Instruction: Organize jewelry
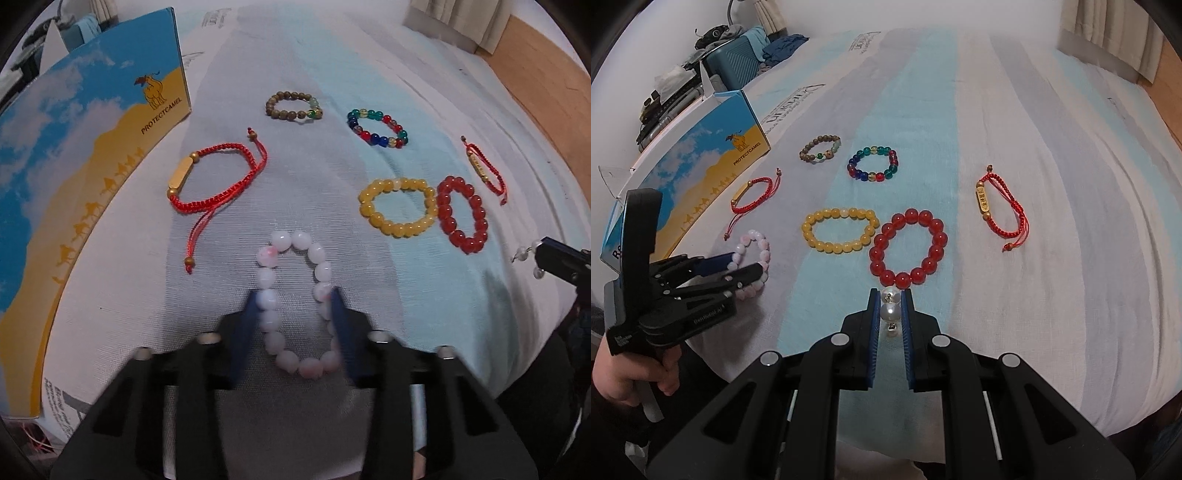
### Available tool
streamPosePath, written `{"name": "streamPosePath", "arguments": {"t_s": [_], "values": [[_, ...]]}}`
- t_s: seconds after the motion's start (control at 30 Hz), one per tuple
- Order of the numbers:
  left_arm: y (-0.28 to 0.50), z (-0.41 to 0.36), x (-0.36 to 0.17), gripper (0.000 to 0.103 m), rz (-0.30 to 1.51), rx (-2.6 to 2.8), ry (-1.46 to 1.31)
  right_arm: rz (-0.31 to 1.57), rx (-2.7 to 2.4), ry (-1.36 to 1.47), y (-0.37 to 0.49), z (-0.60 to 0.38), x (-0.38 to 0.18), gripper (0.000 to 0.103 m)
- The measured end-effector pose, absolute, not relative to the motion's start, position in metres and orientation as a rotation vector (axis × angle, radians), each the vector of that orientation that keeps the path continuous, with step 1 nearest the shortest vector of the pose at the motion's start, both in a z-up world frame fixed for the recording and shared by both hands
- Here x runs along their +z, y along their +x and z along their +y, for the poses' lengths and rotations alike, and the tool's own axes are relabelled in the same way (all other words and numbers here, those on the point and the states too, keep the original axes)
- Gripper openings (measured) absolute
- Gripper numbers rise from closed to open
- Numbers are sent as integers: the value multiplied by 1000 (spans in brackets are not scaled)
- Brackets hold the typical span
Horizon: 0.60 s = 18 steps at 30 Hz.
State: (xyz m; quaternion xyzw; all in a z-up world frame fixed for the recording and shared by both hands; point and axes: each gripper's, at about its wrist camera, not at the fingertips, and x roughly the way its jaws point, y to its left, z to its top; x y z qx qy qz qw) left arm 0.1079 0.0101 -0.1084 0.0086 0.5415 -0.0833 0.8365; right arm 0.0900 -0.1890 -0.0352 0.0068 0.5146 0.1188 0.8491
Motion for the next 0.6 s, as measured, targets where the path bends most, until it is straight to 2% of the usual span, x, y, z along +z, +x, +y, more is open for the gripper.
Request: {"name": "streamPosePath", "arguments": {"t_s": [0.07, 0.6], "values": [[107, 9, -108, 10, 1155, -178, 21, 1082, 254, 14, 90, -188, -35, 10], [100, 3, -80, 10, 1107, -169, 36, 1062, 259, 13, 86, -187, -23, 10]]}}
